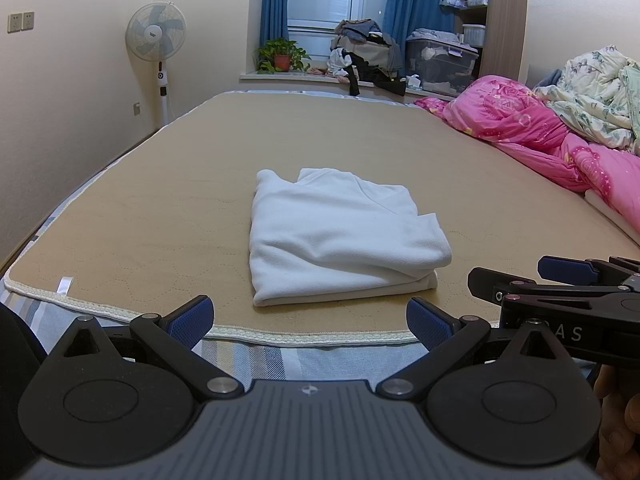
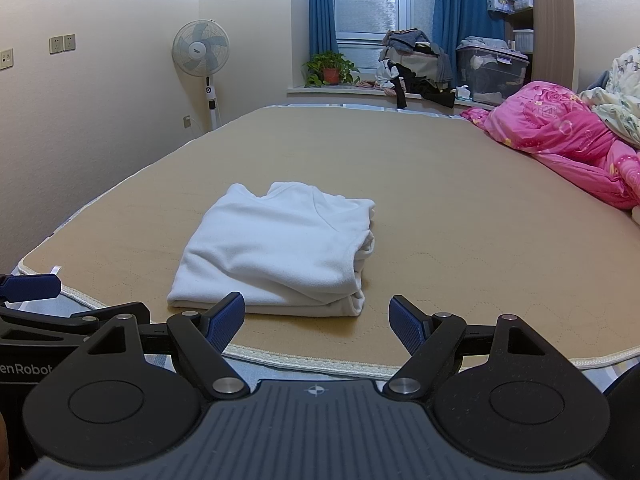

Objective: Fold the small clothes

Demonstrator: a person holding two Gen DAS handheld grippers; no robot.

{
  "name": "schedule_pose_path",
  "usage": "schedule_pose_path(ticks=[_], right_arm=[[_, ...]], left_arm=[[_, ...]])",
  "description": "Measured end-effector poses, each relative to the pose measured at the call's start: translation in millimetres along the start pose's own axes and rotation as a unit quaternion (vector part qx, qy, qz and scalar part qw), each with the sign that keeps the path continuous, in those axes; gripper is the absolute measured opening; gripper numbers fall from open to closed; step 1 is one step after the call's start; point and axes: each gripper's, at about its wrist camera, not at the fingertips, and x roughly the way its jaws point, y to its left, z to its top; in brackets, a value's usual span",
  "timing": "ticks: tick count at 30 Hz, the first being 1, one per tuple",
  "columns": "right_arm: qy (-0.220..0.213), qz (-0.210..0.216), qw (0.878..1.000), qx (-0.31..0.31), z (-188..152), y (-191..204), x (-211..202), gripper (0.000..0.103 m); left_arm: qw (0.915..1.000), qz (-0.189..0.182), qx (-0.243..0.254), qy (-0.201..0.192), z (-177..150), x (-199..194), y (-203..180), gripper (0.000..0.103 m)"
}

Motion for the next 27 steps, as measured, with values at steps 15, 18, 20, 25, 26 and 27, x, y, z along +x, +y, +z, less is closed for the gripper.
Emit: schedule_pose_path(ticks=[15, 18, 20, 25, 26, 27], right_arm=[[0.004, -0.001, 1.000, 0.003, -3.2, 1.1, 0.9, 0.080], [0.005, -0.002, 1.000, 0.002, -3.8, 1.9, 1.0, 0.080], [0.006, -0.002, 1.000, 0.002, -5.0, 2.6, 1.4, 0.080], [0.006, -0.002, 1.000, 0.002, -5.2, 1.8, 1.2, 0.080], [0.006, -0.002, 1.000, 0.002, -5.4, 1.6, 1.0, 0.080], [0.006, -0.002, 1.000, 0.002, -5.2, 1.4, 0.9, 0.080]], left_arm=[[1.0000, -0.004, 0.004, 0.003, 1.8, 4.8, 7.0, 0.103], [1.0000, -0.005, 0.004, 0.002, 1.8, 5.7, 7.8, 0.103], [1.0000, -0.005, 0.005, 0.002, 1.7, 6.2, 7.9, 0.103], [1.0000, -0.004, 0.005, 0.001, 1.6, 6.5, 8.2, 0.103], [1.0000, -0.004, 0.005, 0.002, 1.8, 7.0, 8.5, 0.103], [1.0000, -0.005, 0.006, 0.002, 1.9, 7.3, 9.1, 0.103]])
